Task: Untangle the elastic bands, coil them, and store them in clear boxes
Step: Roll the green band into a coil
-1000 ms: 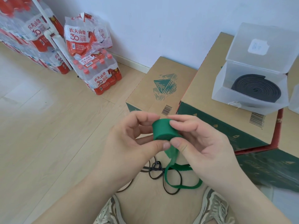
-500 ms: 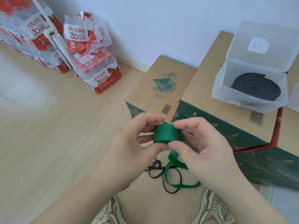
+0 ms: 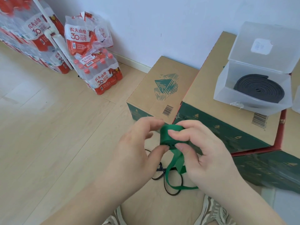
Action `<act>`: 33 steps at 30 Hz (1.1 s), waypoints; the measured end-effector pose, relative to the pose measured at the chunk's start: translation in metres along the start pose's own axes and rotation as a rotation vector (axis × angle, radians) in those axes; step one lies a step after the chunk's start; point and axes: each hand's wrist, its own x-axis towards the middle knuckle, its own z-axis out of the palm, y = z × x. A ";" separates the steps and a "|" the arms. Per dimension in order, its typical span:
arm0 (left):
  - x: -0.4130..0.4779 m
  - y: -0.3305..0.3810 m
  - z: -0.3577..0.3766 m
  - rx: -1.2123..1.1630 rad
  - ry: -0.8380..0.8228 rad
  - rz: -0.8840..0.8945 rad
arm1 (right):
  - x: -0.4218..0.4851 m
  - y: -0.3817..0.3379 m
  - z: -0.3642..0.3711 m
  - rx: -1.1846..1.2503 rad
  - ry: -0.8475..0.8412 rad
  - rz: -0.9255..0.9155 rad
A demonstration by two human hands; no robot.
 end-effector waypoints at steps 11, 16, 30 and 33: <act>-0.002 0.010 0.000 -0.454 0.019 -0.219 | 0.000 -0.005 0.000 0.401 0.136 0.252; 0.004 0.013 -0.003 -0.679 0.070 -0.211 | 0.003 -0.011 0.000 0.451 0.124 0.250; 0.005 0.013 0.003 0.101 0.019 0.158 | 0.001 0.004 -0.004 -0.077 0.083 -0.040; 0.005 0.015 0.004 -0.024 -0.006 0.086 | -0.001 0.002 -0.005 -0.066 0.069 -0.048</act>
